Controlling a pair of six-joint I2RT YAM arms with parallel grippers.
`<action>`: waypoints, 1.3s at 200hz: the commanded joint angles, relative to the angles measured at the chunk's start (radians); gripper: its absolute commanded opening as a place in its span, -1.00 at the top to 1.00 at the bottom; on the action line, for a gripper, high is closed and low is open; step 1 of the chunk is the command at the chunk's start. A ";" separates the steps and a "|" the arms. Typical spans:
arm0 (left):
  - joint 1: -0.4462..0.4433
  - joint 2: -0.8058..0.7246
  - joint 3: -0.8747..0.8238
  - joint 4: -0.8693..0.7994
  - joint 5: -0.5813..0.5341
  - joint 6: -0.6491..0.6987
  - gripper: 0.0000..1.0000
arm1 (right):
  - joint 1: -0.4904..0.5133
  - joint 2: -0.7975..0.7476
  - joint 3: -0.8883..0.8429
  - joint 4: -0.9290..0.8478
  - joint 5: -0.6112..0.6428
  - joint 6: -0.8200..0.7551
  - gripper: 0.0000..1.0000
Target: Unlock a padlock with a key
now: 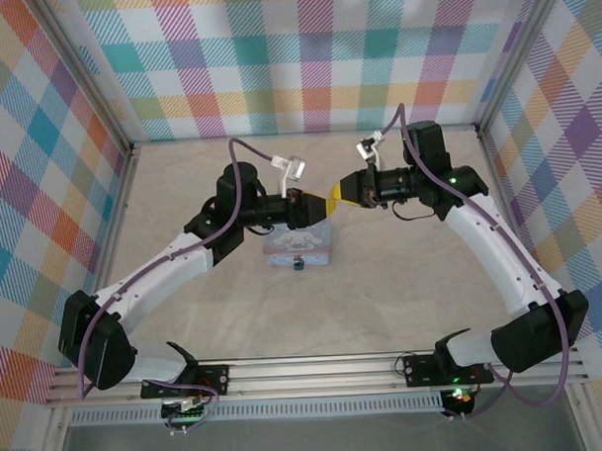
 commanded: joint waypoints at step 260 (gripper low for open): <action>-0.013 -0.061 0.030 -0.057 0.105 0.065 1.00 | -0.007 -0.077 -0.114 0.191 -0.145 -0.008 0.13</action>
